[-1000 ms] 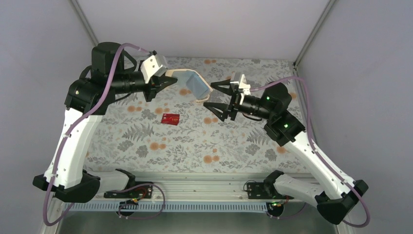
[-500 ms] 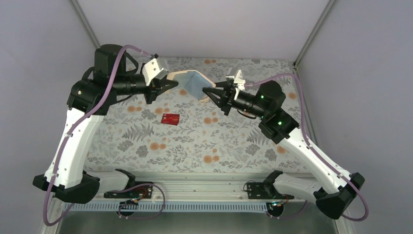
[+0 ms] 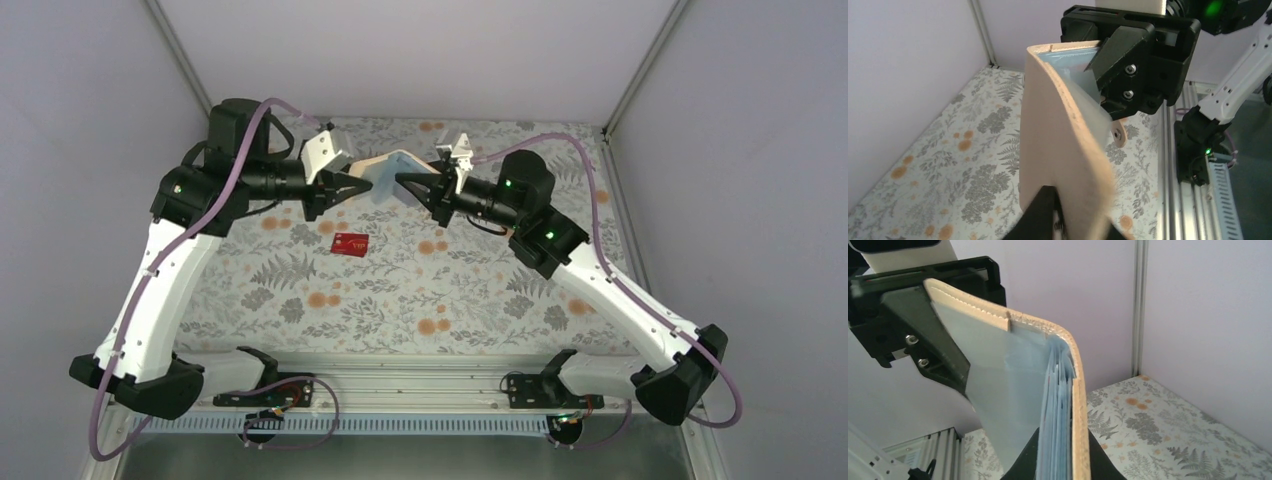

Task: Take the credit cards out of the card holder

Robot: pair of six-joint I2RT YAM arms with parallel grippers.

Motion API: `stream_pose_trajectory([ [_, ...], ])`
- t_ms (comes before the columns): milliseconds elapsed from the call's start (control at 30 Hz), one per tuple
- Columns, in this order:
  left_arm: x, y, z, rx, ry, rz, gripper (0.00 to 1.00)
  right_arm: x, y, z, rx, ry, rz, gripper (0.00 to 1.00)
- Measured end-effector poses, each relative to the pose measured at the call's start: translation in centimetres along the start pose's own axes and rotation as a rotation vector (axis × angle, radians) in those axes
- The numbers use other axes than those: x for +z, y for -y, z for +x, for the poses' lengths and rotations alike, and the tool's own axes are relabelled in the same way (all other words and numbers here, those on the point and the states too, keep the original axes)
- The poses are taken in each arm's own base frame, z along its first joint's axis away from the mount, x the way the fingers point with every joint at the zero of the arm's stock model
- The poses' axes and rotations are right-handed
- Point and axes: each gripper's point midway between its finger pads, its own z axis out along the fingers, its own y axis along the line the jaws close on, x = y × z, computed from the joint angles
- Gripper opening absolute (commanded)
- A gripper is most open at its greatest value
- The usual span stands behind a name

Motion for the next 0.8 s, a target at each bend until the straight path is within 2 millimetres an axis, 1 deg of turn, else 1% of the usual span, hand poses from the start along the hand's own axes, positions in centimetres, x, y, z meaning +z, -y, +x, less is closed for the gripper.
stream_pose_trajectory([
  [67,0.3,-0.2,0.4,-0.001,-0.001,-0.001,0.55,0.2,0.0,0.2,0.009,-0.009,-0.007,0.04],
  [100,0.6,-0.4,0.7,-0.003,-0.007,-0.006,0.66,0.4,-0.1,0.3,0.014,-0.015,-0.015,0.04],
  [167,1.3,-1.0,1.9,-0.010,-0.031,-0.022,0.84,0.8,-0.3,0.6,0.036,-0.033,-0.028,0.04],
  [200,1.7,-1.3,2.6,-0.016,-0.049,-0.031,0.90,0.9,-0.3,0.8,0.047,-0.041,-0.030,0.04],
  [233,2.0,-1.5,3.2,-0.016,-0.065,-0.038,0.92,1.0,-0.4,0.8,0.058,-0.047,-0.032,0.04],
  [267,2.2,-1.7,3.8,-0.021,-0.083,-0.046,0.93,1.0,-0.3,0.8,0.071,-0.052,-0.030,0.04],
  [333,2.6,-2.1,4.4,-0.021,-0.106,-0.059,0.92,1.0,-0.3,1.0,0.093,-0.061,-0.030,0.04],
  [400,2.9,-2.4,4.5,-0.015,-0.112,-0.071,0.87,1.0,-0.4,1.2,0.113,-0.071,-0.037,0.04],
  [433,3.0,-2.5,4.4,-0.008,-0.110,-0.078,0.81,1.1,-0.6,1.4,0.120,-0.076,-0.045,0.04],
  [533,3.2,-2.7,4.3,-0.003,-0.110,-0.090,0.54,1.3,-0.8,1.6,0.135,-0.095,-0.065,0.04],
  [600,3.3,-2.8,4.3,-0.013,-0.114,-0.096,0.33,1.4,-0.7,1.6,0.135,-0.097,-0.066,0.05],
  [633,3.2,-2.8,4.3,-0.012,-0.115,-0.096,0.23,1.4,-0.8,1.6,0.134,-0.098,-0.068,0.07],
  [667,3.2,-2.8,4.4,-0.017,-0.117,-0.095,0.12,1.3,-0.8,1.5,0.131,-0.098,-0.073,0.12],
  [700,3.3,-2.5,4.4,-0.023,-0.118,-0.084,0.04,1.3,-0.8,1.5,0.122,-0.095,-0.073,0.20],
  [733,3.3,-2.2,4.5,-0.028,-0.117,-0.070,0.03,1.2,-0.8,1.4,0.116,-0.095,-0.072,0.32],
  [767,3.3,-2.0,4.4,-0.030,-0.117,-0.065,0.03,1.0,-0.8,1.5,0.116,-0.099,-0.071,0.41],
  [800,3.3,-2.0,4.4,-0.029,-0.114,-0.065,0.02,0.7,-1.1,1.6,0.110,-0.106,-0.086,0.47],
])
